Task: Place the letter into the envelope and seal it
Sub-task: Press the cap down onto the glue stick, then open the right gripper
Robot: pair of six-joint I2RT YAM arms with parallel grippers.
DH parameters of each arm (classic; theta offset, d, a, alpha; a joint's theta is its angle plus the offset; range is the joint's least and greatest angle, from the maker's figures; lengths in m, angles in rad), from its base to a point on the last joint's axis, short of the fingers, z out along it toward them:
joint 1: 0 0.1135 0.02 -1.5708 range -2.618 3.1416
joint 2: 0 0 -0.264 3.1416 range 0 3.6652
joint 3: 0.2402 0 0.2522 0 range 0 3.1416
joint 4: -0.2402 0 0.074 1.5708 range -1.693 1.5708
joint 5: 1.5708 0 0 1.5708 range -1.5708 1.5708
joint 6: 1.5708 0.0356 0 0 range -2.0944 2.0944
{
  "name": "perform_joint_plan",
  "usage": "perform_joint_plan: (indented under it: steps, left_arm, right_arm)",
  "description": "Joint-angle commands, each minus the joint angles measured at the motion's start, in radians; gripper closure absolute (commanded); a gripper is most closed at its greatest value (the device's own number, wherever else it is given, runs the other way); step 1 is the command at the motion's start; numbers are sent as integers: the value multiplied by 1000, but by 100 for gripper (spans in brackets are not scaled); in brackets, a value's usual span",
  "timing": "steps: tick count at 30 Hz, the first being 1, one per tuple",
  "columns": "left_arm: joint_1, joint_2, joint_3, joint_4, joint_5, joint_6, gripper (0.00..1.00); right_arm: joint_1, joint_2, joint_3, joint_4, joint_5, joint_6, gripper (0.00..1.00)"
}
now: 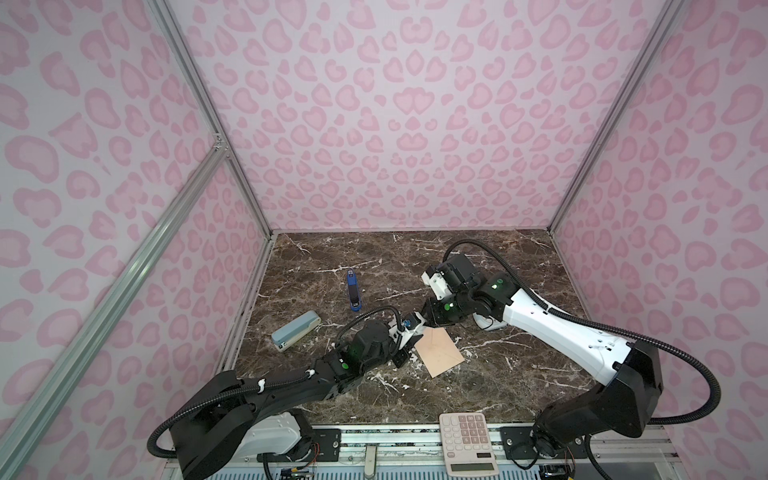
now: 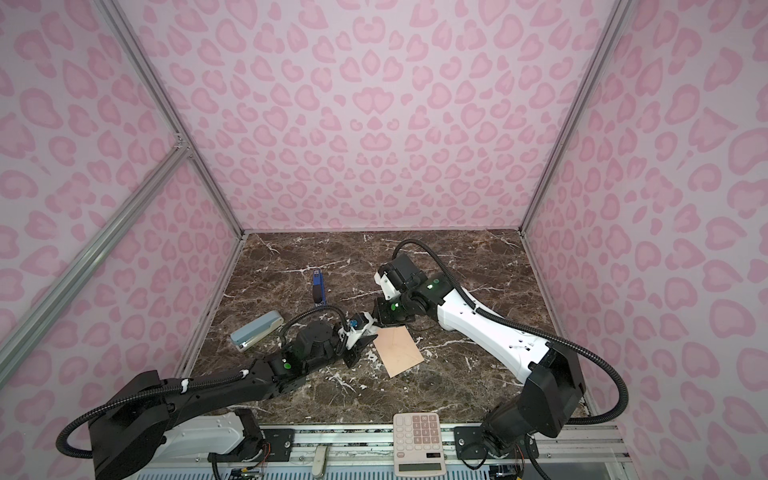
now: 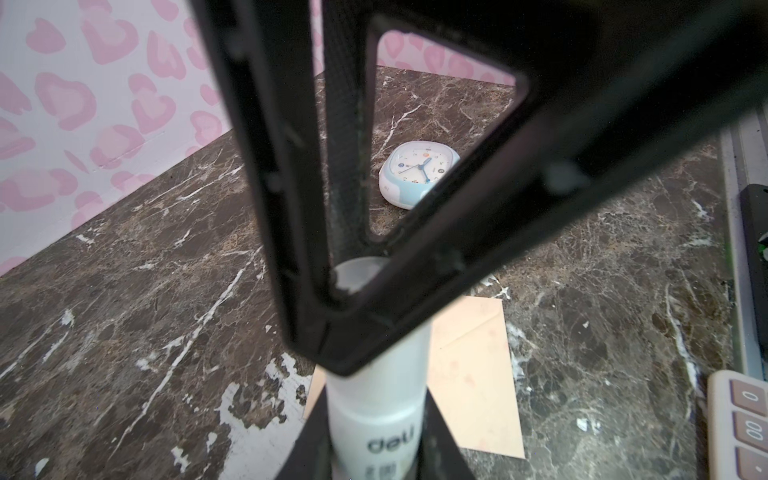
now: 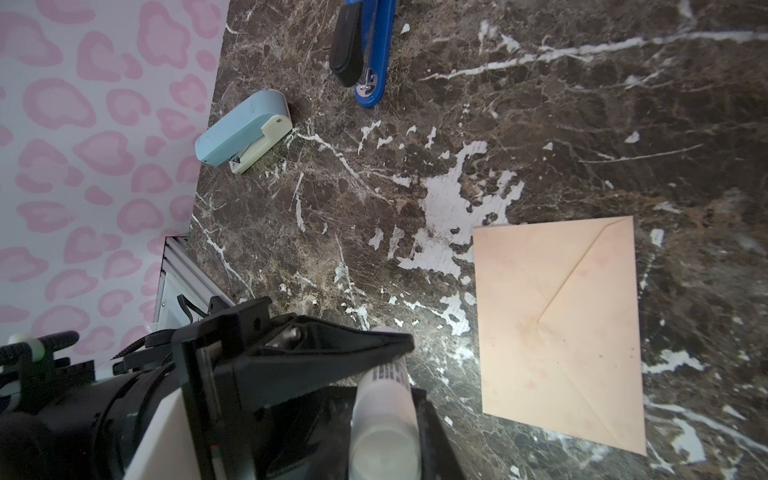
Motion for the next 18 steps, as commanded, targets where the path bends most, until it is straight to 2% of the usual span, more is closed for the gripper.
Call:
perform_joint_plan:
  steps: [1,10,18]
  left_arm:
    - [-7,-12,37,222,39,15,96]
    - [-7,-6,23,197,-1,53,96]
    - [-7,-13,29,159,-35,75,96]
  right_arm:
    - [8,15,-6,-12,-44,4,81]
    - [-19,13,61,-65,-6,-33,71]
    - [-72,12,199,-159,38,-76,63]
